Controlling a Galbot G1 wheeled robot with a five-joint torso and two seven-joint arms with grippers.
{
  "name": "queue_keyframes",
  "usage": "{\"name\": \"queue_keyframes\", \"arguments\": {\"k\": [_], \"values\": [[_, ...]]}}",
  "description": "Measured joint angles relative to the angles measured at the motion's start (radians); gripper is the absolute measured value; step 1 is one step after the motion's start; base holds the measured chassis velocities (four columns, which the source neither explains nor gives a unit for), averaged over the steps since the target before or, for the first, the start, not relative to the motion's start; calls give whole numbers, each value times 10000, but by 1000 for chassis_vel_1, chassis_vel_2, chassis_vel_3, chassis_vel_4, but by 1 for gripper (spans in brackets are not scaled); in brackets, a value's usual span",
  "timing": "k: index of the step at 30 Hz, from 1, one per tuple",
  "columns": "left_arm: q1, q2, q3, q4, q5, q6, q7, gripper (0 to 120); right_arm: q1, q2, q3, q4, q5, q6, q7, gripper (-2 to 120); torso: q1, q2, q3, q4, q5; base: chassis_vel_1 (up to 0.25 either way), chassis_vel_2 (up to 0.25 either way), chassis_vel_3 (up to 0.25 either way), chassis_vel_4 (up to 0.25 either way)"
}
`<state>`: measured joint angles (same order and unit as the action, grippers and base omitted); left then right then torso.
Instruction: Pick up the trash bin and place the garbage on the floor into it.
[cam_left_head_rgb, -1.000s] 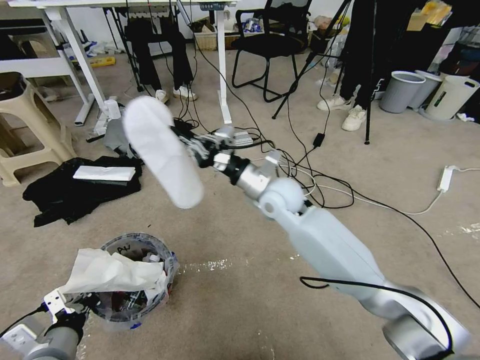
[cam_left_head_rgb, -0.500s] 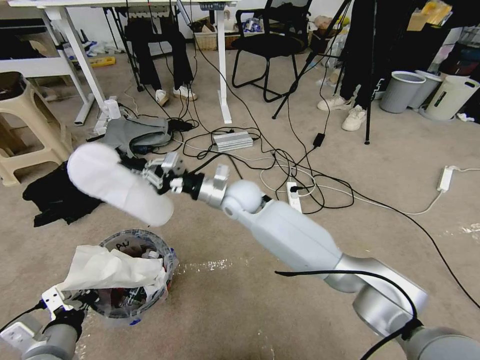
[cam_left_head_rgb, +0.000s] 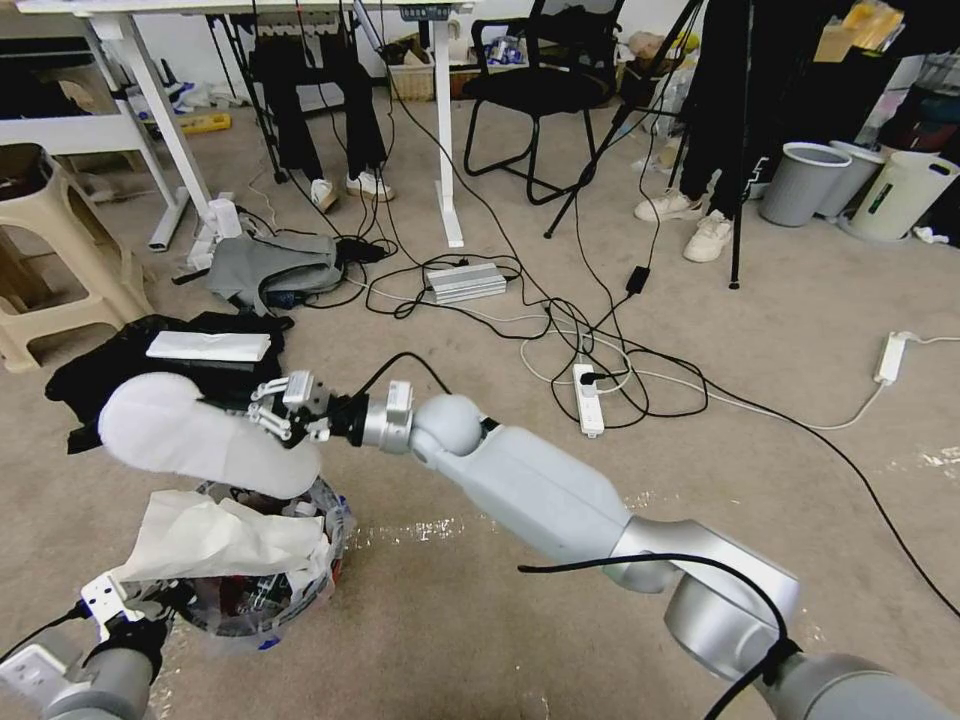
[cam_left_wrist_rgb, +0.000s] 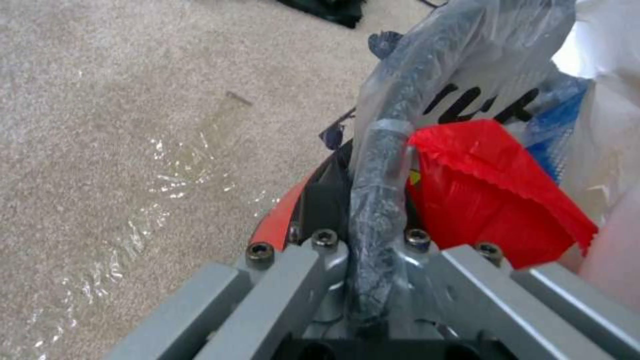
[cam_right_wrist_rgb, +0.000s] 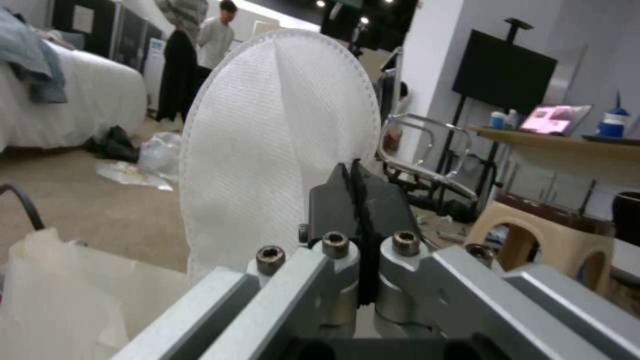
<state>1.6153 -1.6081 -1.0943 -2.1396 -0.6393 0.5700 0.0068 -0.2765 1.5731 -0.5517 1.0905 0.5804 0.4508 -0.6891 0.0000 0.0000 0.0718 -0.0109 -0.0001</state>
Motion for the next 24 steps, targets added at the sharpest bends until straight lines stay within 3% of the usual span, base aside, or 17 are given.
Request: {"name": "queue_keyframes", "arguments": {"k": [6, 24], "values": [[25, 0, -27, -30, -32, -26, 0, 1, -132, 368, -85, -611, -232, 514, -209, 0, 0, 0, 0, 1, 0, 0, 0, 0, 0], [33, -1, -58, 21, -70, -94, 8, 1, -893, 360, -548, -853, -873, 1281, -198, 0, 0, 0, 0, -1, 1, 0, 0, 0, 0]]}}
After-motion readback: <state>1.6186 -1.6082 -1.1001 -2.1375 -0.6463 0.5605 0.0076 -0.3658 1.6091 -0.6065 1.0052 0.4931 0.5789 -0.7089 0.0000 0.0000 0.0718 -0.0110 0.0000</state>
